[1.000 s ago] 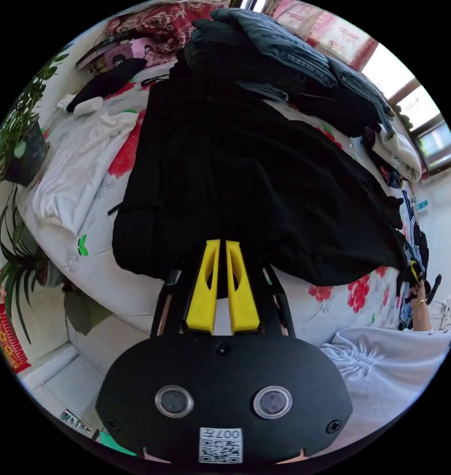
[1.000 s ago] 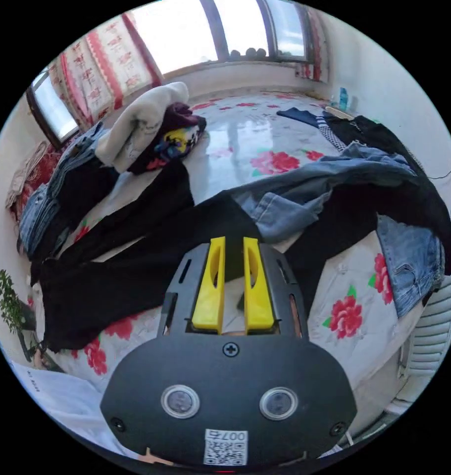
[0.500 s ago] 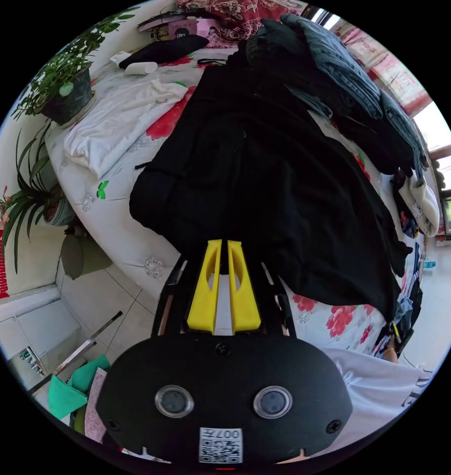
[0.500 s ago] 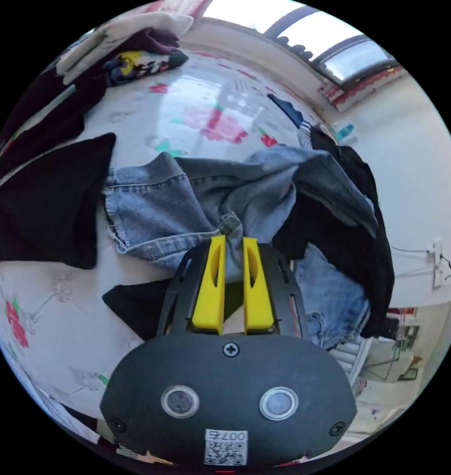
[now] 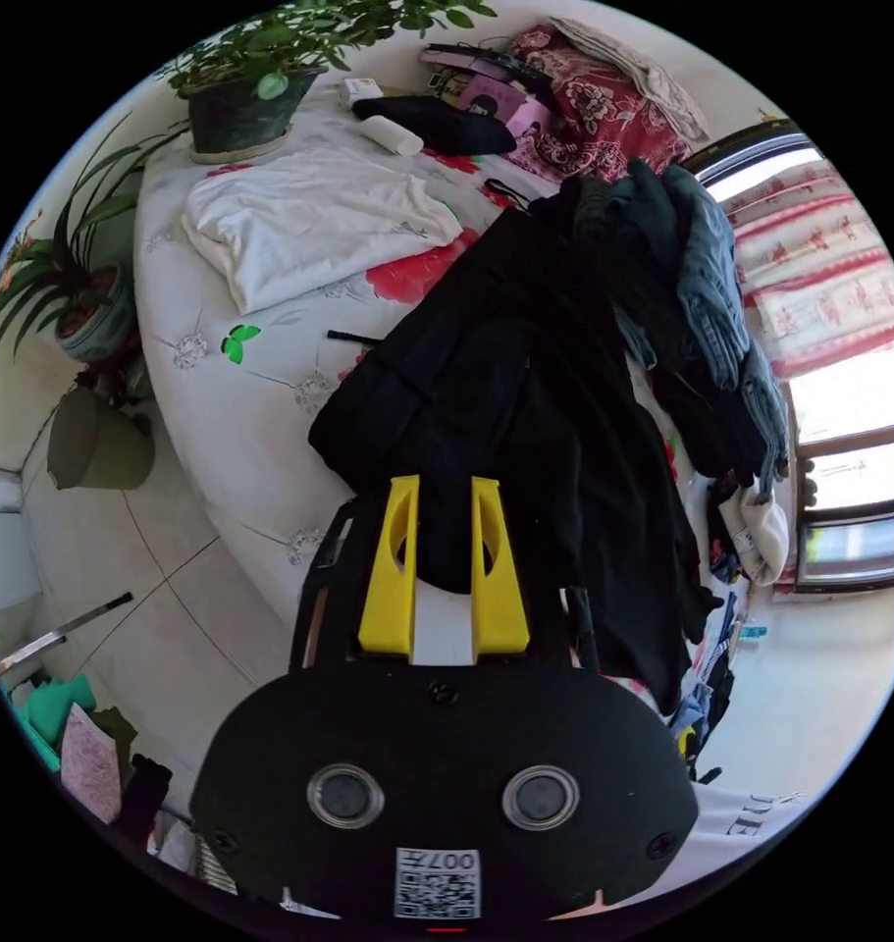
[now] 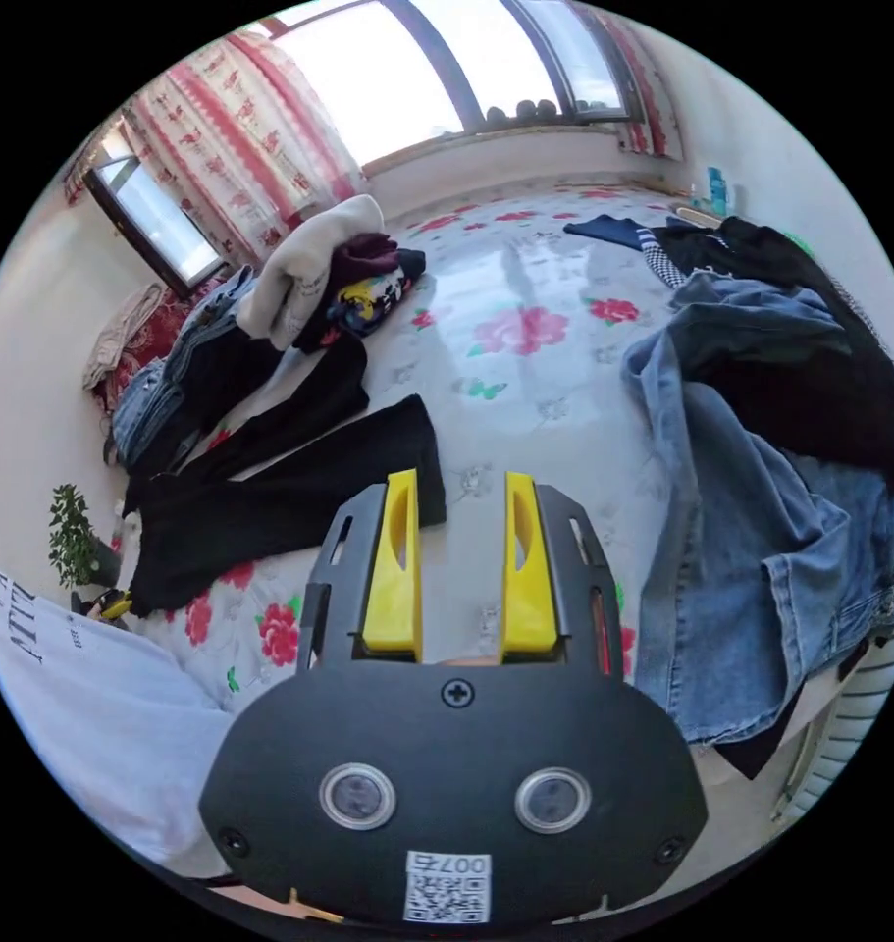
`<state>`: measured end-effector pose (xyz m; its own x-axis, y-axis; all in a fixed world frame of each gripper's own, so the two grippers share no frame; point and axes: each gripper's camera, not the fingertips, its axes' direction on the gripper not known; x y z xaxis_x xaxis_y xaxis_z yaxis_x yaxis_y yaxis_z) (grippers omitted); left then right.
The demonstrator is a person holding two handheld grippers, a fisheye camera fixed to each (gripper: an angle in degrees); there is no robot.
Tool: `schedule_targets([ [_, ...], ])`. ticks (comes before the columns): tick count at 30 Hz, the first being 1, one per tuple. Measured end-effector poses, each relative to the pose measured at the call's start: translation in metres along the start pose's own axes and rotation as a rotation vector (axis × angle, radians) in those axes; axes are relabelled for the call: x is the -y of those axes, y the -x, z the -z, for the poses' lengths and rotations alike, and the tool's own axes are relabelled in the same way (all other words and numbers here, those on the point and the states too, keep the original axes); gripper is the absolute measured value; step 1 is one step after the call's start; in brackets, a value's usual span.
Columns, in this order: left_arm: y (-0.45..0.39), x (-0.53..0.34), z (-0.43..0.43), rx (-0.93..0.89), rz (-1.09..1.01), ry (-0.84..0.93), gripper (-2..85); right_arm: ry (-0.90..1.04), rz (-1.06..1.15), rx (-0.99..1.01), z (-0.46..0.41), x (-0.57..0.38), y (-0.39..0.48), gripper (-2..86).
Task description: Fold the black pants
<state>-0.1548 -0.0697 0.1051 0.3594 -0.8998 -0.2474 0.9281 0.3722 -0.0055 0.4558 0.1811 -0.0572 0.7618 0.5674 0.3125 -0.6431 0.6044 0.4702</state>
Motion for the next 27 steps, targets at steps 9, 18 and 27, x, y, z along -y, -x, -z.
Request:
schedule_targets([
  [9, -0.001, 0.008, 0.023, 0.017, -0.062, -0.005, 6.0, 0.269, 0.136, -0.088, -0.033, 0.014, 0.081, 1.2],
  [18, 0.019, 0.007, 0.067, 0.059, -0.221, -0.108, 10.2, 0.007, 0.119, 0.102, 0.128, 0.021, 0.084, -0.2],
  [27, -0.035, 0.046, 0.064, 0.135, -0.473, 0.038, 5.8, 0.004, -0.074, 0.136, 0.164, 0.033, 0.085, -0.3],
])
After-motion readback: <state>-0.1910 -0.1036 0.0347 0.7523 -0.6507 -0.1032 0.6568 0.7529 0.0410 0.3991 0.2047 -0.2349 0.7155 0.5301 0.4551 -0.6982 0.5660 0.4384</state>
